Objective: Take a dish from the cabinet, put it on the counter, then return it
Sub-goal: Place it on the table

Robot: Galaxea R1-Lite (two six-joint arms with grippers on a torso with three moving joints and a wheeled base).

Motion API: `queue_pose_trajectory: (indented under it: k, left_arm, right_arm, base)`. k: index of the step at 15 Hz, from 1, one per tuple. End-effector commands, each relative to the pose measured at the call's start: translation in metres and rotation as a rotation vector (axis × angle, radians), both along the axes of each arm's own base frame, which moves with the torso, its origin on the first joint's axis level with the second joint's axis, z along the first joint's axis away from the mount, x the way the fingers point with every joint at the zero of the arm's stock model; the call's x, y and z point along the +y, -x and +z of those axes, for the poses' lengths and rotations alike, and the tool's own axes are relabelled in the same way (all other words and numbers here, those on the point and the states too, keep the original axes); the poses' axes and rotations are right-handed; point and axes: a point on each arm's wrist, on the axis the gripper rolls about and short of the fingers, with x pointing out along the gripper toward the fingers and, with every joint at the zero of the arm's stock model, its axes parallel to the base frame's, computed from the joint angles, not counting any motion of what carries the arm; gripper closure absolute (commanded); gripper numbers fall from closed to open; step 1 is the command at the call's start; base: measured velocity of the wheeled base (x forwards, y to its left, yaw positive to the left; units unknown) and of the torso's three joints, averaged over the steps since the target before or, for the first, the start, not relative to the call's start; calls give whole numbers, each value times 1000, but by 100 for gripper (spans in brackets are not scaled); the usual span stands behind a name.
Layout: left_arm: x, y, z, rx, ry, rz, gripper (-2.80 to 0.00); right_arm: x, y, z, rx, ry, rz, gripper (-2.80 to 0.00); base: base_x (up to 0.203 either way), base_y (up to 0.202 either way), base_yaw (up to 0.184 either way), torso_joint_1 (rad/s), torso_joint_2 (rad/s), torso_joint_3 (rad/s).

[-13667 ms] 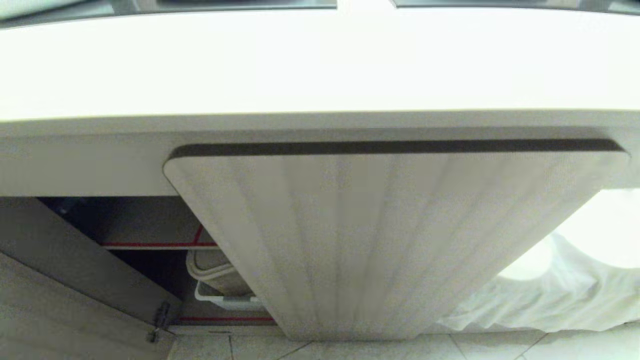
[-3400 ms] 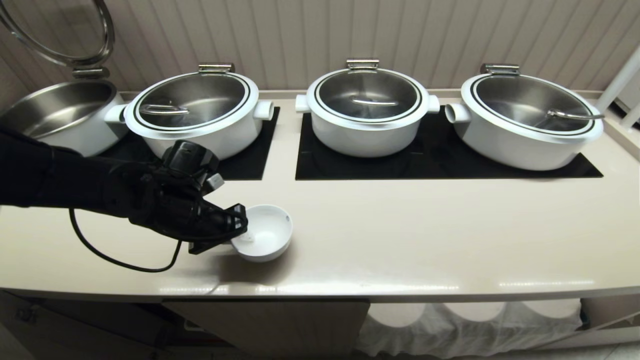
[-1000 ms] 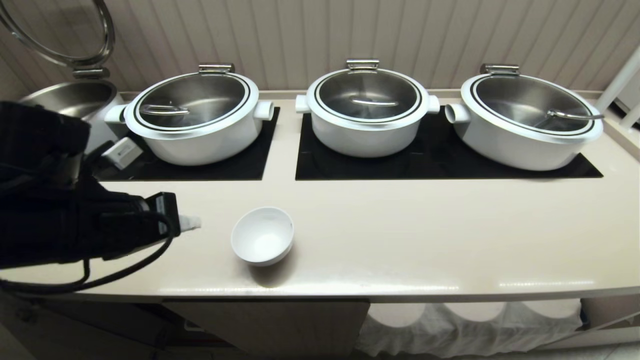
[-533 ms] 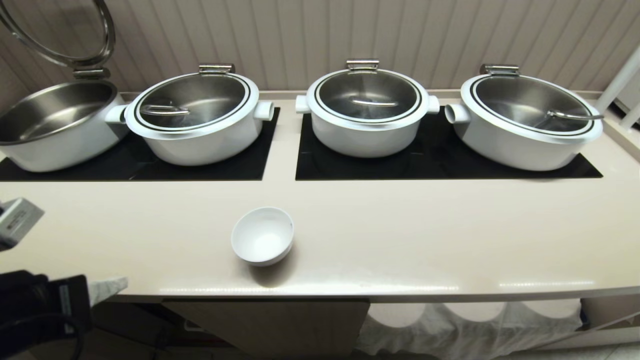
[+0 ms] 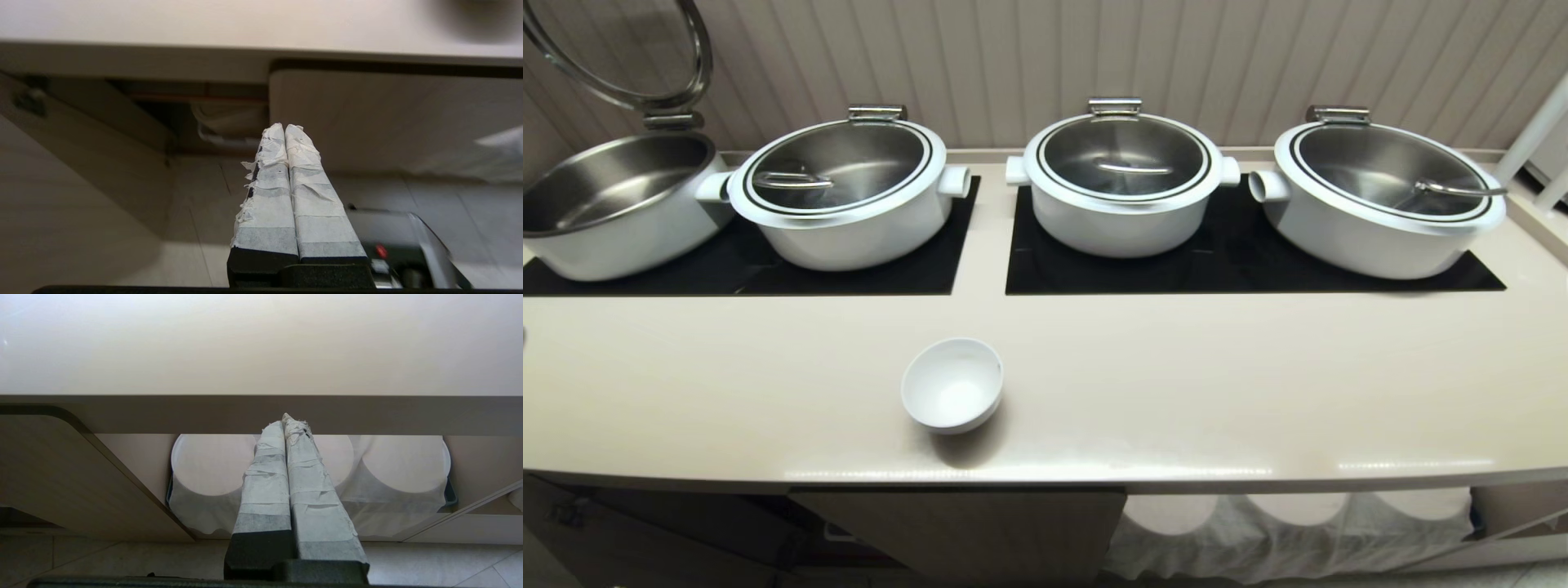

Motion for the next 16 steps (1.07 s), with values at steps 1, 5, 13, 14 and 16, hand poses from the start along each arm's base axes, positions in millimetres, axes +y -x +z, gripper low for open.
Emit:
queue_pose_trajectory:
  k: [1, 5, 13, 14, 16]
  left_arm:
    - [2, 15, -18, -234, -81, 38, 0]
    - [1, 30, -21, -364, -101, 45, 0]
    - [-2, 41, -35, -384, -121, -90, 0]
    - [-2, 41, -35, -385, -115, -89, 0]
    - [-2, 41, -36, -383, -128, -94, 0]
  right_arm:
    - [0, 0, 0, 0, 1, 0, 0]
    - [0, 0, 0, 0, 0, 2, 0]
    - [0, 0, 0, 1, 0, 1, 0]
    - [0, 0, 0, 1, 0, 2, 0]
    - [0, 0, 0, 1, -1, 0, 0]
  base:
    - [0, 0, 0, 0, 0, 0]
    - [0, 0, 0, 0, 0, 0]
    - [0, 0, 0, 0, 0, 0]
    - [0, 0, 0, 0, 0, 0]
    - [0, 0, 0, 0, 0, 0]
